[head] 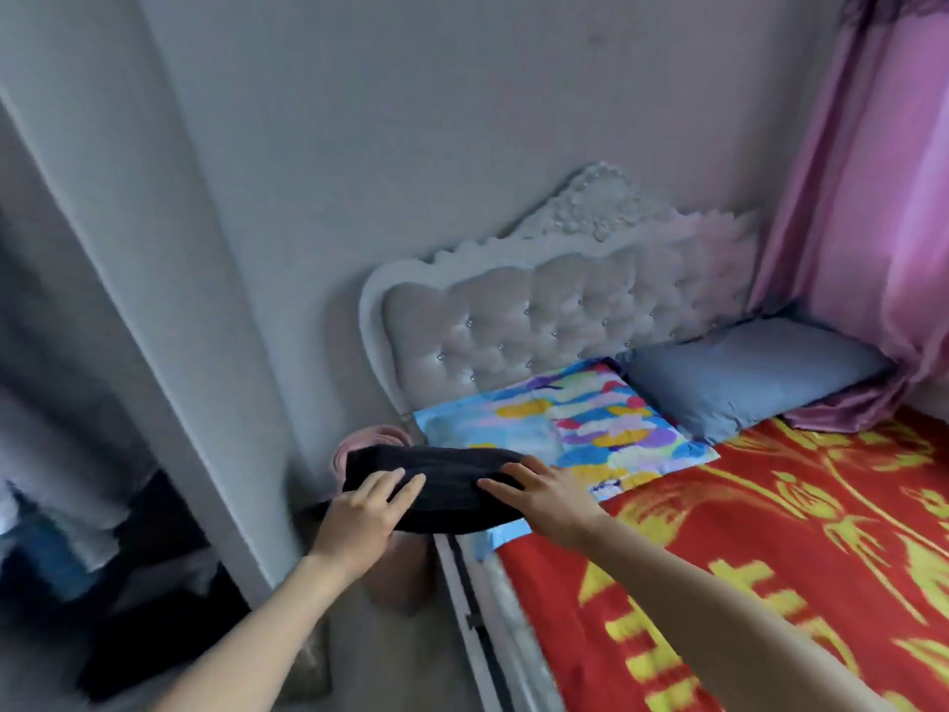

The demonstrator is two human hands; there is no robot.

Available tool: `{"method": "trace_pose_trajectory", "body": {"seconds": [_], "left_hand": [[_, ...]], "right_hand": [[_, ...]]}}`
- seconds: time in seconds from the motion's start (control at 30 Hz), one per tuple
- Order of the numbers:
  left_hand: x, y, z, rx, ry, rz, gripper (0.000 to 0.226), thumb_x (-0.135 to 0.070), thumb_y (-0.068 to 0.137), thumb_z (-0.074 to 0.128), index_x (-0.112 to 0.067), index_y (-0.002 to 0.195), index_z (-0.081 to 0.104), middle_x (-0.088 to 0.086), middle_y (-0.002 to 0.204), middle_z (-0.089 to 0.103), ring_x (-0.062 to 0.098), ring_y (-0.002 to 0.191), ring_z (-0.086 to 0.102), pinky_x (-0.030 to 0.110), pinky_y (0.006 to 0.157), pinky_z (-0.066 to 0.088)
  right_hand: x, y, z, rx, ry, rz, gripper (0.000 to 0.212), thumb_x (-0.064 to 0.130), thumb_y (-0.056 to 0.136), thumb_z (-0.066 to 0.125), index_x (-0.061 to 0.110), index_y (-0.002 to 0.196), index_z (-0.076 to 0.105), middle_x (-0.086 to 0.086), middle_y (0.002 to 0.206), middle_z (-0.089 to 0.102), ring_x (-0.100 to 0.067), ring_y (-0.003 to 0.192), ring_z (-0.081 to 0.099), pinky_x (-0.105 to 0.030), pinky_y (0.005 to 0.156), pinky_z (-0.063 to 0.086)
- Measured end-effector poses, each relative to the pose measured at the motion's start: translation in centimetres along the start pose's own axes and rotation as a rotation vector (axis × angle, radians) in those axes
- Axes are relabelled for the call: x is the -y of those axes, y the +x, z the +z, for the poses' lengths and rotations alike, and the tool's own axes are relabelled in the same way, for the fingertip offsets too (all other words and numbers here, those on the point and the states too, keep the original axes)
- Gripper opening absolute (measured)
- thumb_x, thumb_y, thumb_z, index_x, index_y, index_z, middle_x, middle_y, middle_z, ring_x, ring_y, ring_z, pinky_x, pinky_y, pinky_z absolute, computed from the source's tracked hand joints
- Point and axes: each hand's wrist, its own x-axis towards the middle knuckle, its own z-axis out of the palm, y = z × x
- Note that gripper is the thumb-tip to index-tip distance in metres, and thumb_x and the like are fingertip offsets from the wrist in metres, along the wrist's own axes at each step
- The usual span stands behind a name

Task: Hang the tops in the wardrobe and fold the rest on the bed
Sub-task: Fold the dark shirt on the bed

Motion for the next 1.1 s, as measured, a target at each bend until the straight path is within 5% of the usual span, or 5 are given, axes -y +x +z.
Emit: {"method": "trace_pose_trajectory", "body": {"seconds": [0.1,0.2,0.3,0.73,1.1], "left_hand": [[4.0,-5.3,-1.5,-0.006,0.072,-0.127,0.059,0.000,0.060,0.032,-0.016,0.115,0.046,0.009,0.091,0.071,0.021,0.078,0.070,0.022,0.036,0.045],[7.8,-10.3,-3.5,0.068,0.101,-0.230,0.079,0.012,0.044,0.069,-0.013,0.115,0.047,0.012,0.093,0.071,0.024,0.080,0.070,0.023,0.037,0.046],[11.5,-15.9,-4.9,0.158,0.099,-0.352,0.101,0.010,0.024,0.081,-0.013,0.116,0.047,0.013,0.094,0.070,0.025,0.082,0.070,0.025,0.037,0.047],[24.6,-34.8,-7.2,0.256,0.069,-0.575,0.100,0.012,0.022,0.077,-0.015,0.113,0.048,0.009,0.090,0.071,0.023,0.076,0.069,0.020,0.034,0.042],[29.1,-42.8,-5.3,0.315,0.039,-0.761,0.100,0.011,0.019,0.077,-0.016,0.111,0.048,0.008,0.087,0.071,0.021,0.073,0.069,0.019,0.035,0.042]], "right_hand": [[4.0,5.6,0.7,-0.066,0.007,-0.136,0.057,0.016,0.063,0.057,0.028,0.119,0.053,0.000,0.090,0.067,-0.022,0.076,0.067,-0.020,0.043,0.045],[8.5,10.6,1.2,-0.115,0.029,-0.236,0.055,0.017,0.066,0.035,0.025,0.109,0.069,-0.002,0.088,0.068,-0.024,0.073,0.067,-0.021,0.044,0.047],[13.7,15.2,2.0,-0.125,0.013,-0.314,0.051,0.017,0.066,0.045,0.026,0.110,0.069,-0.001,0.088,0.068,-0.023,0.073,0.067,-0.022,0.046,0.048],[33.7,29.0,4.6,-0.047,0.131,-0.502,0.069,0.014,0.044,0.088,0.023,0.110,0.070,-0.004,0.092,0.069,-0.022,0.077,0.068,-0.022,0.042,0.049],[41.5,36.0,9.5,0.056,0.206,-0.674,0.071,0.021,0.051,0.088,0.024,0.118,0.065,-0.005,0.098,0.069,-0.021,0.080,0.067,-0.025,0.051,0.055]]}}
